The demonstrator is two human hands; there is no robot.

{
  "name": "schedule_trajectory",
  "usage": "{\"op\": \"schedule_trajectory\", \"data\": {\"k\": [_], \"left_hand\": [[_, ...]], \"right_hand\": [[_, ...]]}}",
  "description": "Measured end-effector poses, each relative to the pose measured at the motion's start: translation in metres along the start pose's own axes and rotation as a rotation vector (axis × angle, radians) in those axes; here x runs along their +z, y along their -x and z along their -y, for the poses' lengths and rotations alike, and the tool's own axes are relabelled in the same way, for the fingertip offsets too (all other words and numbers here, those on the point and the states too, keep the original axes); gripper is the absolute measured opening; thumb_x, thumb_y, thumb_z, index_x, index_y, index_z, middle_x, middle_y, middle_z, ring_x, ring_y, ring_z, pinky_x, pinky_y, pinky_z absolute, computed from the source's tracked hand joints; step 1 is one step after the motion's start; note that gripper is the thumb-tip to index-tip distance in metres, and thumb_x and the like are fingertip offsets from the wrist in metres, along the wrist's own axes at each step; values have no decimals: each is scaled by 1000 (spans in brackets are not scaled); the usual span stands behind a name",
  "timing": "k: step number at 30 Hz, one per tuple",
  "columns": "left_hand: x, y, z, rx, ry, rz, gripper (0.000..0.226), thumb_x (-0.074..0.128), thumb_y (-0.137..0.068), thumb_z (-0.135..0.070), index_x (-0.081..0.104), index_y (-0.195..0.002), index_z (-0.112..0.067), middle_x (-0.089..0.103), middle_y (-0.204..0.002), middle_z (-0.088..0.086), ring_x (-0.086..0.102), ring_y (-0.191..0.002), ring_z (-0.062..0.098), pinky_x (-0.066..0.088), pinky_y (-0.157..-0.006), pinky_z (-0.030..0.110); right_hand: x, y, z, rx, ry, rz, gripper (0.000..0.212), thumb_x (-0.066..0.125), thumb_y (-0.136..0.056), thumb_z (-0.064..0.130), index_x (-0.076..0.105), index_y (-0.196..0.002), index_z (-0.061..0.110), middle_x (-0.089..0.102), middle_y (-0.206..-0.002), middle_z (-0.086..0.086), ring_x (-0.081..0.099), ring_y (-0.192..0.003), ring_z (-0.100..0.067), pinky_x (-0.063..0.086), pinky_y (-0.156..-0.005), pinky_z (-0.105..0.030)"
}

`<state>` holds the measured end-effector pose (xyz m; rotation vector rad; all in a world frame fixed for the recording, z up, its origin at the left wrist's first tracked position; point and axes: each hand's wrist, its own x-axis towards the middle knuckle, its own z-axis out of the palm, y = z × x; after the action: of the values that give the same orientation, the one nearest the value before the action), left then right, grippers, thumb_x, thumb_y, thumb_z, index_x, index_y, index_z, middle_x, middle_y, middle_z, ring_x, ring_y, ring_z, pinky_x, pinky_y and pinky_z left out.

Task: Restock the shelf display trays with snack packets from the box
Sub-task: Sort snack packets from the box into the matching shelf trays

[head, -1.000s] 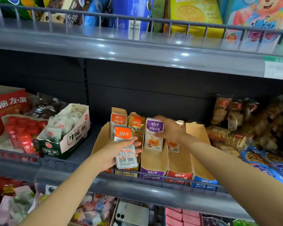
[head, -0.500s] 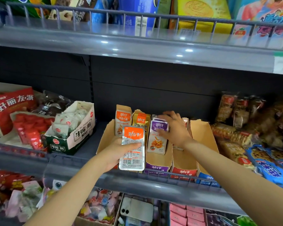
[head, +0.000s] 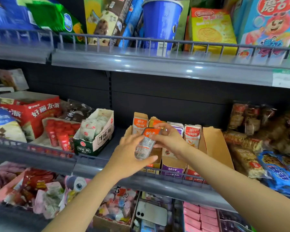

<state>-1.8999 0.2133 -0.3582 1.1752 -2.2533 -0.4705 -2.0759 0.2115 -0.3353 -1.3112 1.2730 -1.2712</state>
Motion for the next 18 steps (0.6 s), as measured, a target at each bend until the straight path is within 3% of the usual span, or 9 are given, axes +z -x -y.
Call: {"op": "schedule_trajectory", "data": {"k": [2, 4, 5, 7, 9, 11, 13, 18], "left_hand": [[-6, 9, 0, 27, -180, -9, 59, 50, -87, -58, 34, -140, -39, 39, -145, -8, 51, -118, 13, 44, -88, 27], [-11, 11, 2, 71, -199, -88, 35, 40, -97, -44, 51, -129, -32, 60, -119, 3, 63, -87, 20, 45, -65, 25], [-12, 9, 5, 87, -128, -115, 28, 38, -100, -38, 61, -111, -27, 63, -99, 8, 61, -71, 19, 38, -54, 21], [-15, 4, 14, 62, 125, -118, 30, 39, -101, -26, 56, -77, -20, 62, -78, 12, 53, -55, 4, 32, -48, 17], [-16, 1, 25, 5, 417, -94, 32, 41, -100, -23, 59, -77, -12, 65, -79, 3, 56, -61, -4, 40, -54, 12], [-12, -2, 34, -63, 658, -79, 30, 43, -99, -23, 66, -91, -5, 68, -88, -4, 65, -72, -1, 49, -60, 13], [-7, -6, 40, -179, 901, -67, 25, 45, -98, -23, 66, -100, -10, 71, -90, -2, 70, -74, 3, 54, -59, 16], [5, -20, 54, -234, 1021, -47, 22, 46, -97, -27, 66, -100, -18, 73, -94, 1, 71, -85, 10, 56, -68, 20]], "right_hand": [[8, 0, 3, 21, 2, -12, 32, 71, -80, 5, 52, -103, 18, 66, -98, -8, 71, -82, -18, 59, -66, -24], [14, -1, 6, 53, -9, -6, 32, 71, -82, 14, 51, -107, 17, 68, -101, -8, 71, -81, -17, 59, -67, -24], [17, -1, 7, 65, 18, 4, 34, 69, -84, 21, 51, -113, 17, 67, -104, -7, 70, -84, -15, 58, -70, -25], [18, -2, 10, 60, 205, 9, 42, 64, -86, 37, 51, -123, 22, 63, -112, -1, 63, -99, -13, 52, -81, -27], [15, -3, 12, 31, 346, 2, 37, 61, -86, 43, 52, -121, 33, 56, -117, 8, 54, -107, -11, 43, -86, -26], [12, -4, 14, 0, 361, 42, 35, 61, -88, 37, 54, -122, 37, 54, -121, 10, 53, -107, -7, 41, -79, -19], [11, -7, 14, -24, 385, 67, 38, 63, -88, 32, 56, -125, 35, 56, -125, 8, 54, -109, -7, 42, -73, -13], [10, -28, 8, -15, 336, -6, 45, 67, -85, 22, 52, -126, 29, 63, -114, 8, 62, -99, -6, 51, -74, -17]]}}
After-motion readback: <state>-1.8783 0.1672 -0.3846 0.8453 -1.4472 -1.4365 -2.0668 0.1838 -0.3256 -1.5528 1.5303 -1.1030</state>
